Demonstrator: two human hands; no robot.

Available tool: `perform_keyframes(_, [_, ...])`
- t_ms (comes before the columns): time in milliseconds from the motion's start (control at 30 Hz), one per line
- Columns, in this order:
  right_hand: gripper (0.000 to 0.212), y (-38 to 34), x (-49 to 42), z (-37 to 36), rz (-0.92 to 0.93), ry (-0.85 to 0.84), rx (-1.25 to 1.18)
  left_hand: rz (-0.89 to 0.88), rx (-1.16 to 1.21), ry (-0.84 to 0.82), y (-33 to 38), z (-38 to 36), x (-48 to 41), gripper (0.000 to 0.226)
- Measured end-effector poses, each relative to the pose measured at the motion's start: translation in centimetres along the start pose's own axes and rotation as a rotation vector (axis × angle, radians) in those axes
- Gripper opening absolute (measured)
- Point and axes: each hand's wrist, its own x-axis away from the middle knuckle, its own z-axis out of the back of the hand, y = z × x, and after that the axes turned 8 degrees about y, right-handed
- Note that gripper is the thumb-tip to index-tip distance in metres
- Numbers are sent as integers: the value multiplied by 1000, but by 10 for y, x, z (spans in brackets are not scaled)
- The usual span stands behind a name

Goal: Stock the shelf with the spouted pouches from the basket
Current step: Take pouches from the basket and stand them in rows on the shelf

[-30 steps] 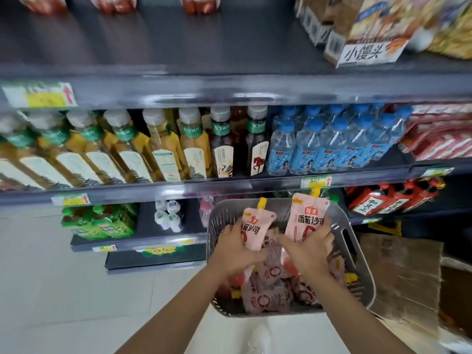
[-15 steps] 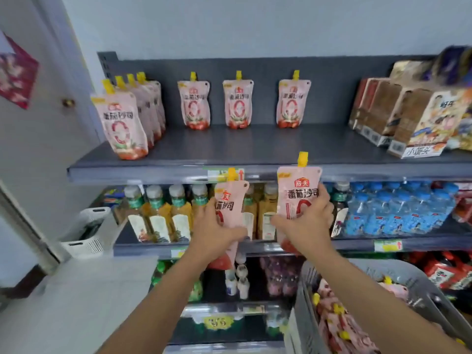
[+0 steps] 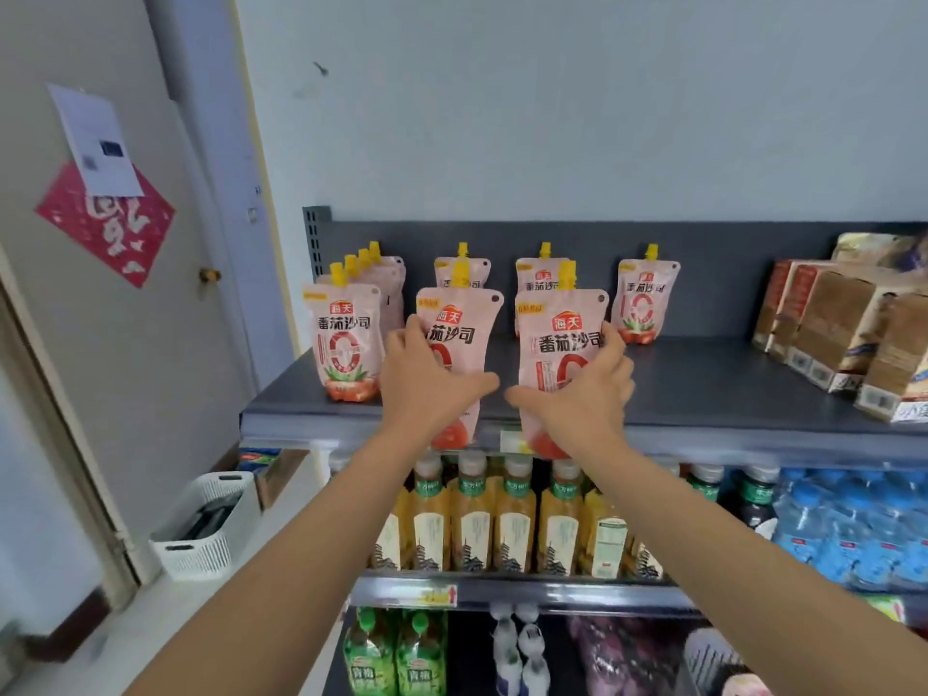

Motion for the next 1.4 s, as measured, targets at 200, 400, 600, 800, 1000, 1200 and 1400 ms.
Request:
perform_keyframes(200, [117,6,-53,-27,-12,1,-96,-79,-273,145,-12,-58,-66,124])
perform_keyframes(400, [121,28,-113,-52,-3,-24,-105,-66,-289,213,-22,-132,-132,126])
perform_keyframes(600, [123,50,-143,-72,22,-94,-154,-14,-304,264,-32,-189,-177,131])
perform_keyframes(800, [125,63,-144,-83,33,-148,-123,-15,-260,313,-47,-207,-194,131])
perform_keyframes(1000, [127,67,-133,-91,61,-199,-100,-5,-321,282,-53,-197,-202,142])
perform_keyframes(1200, [122,63,-126,-97,63,-206,-71,-9,-389,134,-56,-181,-188,154])
perform_keyframes(1400, [120,63,-122,-97,69,-189,-83,-93,-469,-70,-67,-177,-178,137])
